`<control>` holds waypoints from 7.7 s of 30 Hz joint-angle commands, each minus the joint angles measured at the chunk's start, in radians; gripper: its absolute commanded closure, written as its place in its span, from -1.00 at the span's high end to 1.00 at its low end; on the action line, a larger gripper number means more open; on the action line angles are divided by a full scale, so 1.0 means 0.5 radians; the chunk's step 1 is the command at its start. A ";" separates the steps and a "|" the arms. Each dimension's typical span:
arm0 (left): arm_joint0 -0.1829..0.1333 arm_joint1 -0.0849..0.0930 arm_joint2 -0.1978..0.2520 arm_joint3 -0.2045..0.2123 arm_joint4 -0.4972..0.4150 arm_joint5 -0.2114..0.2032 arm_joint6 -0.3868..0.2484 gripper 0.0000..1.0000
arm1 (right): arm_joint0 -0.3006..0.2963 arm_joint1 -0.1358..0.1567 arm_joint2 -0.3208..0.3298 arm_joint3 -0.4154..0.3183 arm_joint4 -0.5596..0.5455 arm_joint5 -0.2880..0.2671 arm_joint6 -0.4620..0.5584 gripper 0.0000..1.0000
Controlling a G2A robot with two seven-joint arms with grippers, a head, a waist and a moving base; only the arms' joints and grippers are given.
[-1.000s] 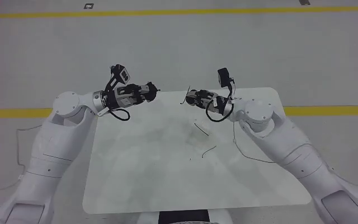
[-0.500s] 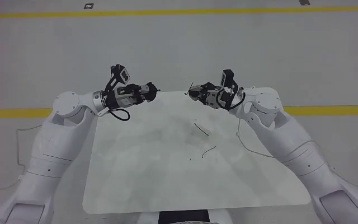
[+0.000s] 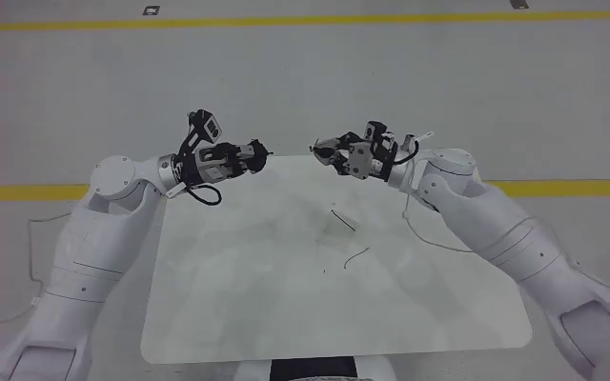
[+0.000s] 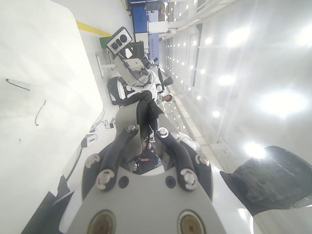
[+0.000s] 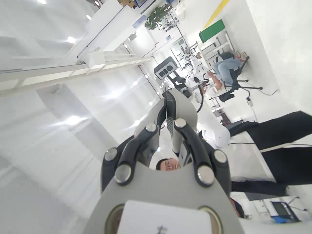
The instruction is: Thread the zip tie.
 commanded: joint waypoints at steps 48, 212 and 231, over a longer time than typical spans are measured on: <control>0.000 0.000 0.000 0.000 0.000 0.000 0.000 -1.00 | -0.492 -0.244 0.417 -0.060 0.210 0.000 -0.142 -1.00; 0.072 -0.702 -0.039 0.339 1.068 -0.704 0.591 -1.00 | -0.702 -0.398 0.648 -0.140 0.211 0.000 -0.340 -1.00; 0.094 -0.747 -0.102 0.333 1.100 -0.704 0.551 -1.00 | -0.702 -0.398 0.648 -0.140 0.211 0.000 -0.340 -1.00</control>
